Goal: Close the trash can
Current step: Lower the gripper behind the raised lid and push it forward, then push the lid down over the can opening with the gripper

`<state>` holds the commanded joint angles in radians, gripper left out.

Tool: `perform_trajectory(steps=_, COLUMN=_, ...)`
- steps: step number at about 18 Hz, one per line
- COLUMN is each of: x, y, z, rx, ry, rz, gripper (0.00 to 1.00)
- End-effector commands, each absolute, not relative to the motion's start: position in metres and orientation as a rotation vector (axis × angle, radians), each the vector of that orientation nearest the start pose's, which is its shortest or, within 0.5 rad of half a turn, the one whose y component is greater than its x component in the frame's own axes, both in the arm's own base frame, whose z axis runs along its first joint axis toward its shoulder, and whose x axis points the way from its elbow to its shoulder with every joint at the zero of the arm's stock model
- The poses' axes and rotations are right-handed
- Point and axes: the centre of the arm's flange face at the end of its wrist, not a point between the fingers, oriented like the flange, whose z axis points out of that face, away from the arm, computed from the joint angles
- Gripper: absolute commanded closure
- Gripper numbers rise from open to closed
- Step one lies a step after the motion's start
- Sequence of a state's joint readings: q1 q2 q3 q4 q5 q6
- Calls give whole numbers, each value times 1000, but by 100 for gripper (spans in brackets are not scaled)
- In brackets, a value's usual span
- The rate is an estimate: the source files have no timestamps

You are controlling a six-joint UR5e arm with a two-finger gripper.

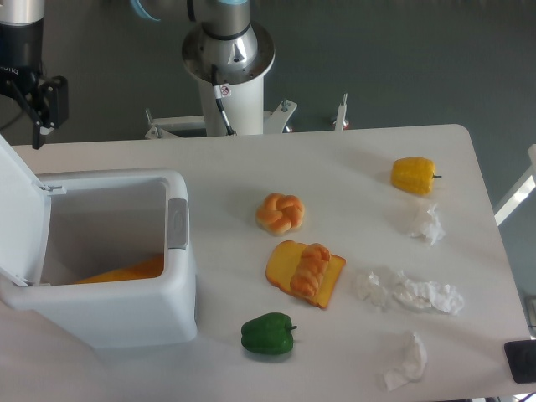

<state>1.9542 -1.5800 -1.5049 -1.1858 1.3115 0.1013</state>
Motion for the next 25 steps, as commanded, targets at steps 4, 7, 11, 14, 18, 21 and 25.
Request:
perform_trajectory(steps=4, x=-70, y=546, z=581, rx=-2580, ry=-378, rz=-175, gripper=0)
perform_trajectory(steps=7, x=-85, y=545, z=588, rx=-2559, ry=-415, rz=-162, gripper=0)
perform_trajectory(steps=11, x=-97, y=544, z=590, rx=-2546, ry=-445, rz=-153, gripper=0)
perform_trajectory(steps=14, x=-105, y=547, z=590, rx=-2522, ry=-476, rz=-145, gripper=0)
perform_trajectory(steps=18, x=-113, y=547, z=590, rx=-2514, ry=-494, rz=-140, gripper=0)
perform_trajectory(steps=21, x=-127, y=545, z=590, rx=-2508, ry=-527, rz=-131, gripper=0)
perform_trajectory(steps=25, x=-152, y=544, z=583, rx=-2506, ry=-581, rz=-121, gripper=0)
